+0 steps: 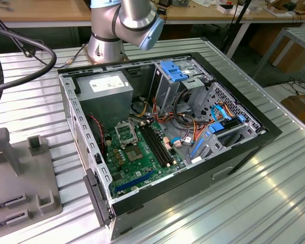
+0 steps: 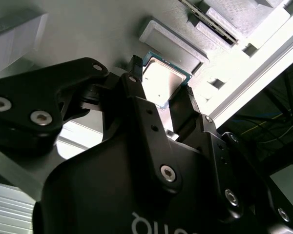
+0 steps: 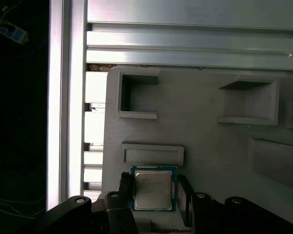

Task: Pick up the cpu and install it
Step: 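Pick up the cpu and move it towards the insertion slot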

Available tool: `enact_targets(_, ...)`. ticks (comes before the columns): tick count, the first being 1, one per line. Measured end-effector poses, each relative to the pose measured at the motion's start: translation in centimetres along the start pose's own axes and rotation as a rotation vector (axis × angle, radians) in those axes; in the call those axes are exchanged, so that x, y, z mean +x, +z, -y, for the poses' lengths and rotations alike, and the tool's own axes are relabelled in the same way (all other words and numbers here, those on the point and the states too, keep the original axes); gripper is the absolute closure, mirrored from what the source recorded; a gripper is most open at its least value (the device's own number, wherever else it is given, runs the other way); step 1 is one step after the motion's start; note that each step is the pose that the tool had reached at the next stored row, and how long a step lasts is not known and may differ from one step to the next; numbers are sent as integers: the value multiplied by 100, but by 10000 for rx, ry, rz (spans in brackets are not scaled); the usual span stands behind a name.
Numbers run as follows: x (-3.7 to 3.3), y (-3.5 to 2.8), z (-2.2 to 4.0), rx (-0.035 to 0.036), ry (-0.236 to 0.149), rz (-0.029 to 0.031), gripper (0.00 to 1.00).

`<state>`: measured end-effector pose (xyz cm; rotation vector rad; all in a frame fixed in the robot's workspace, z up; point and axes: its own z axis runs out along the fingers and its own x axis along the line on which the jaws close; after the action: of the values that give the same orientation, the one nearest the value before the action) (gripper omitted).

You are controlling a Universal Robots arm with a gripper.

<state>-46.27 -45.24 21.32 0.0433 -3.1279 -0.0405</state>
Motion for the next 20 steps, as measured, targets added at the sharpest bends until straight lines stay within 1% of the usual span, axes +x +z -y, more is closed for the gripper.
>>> enact_targets(11,0,-10,0,-1,0,2,53)
enact_targets(14,0,-35,-1,0,0,1,53)
enact_targets(20,1,-48,-1,-1,0,1,53)
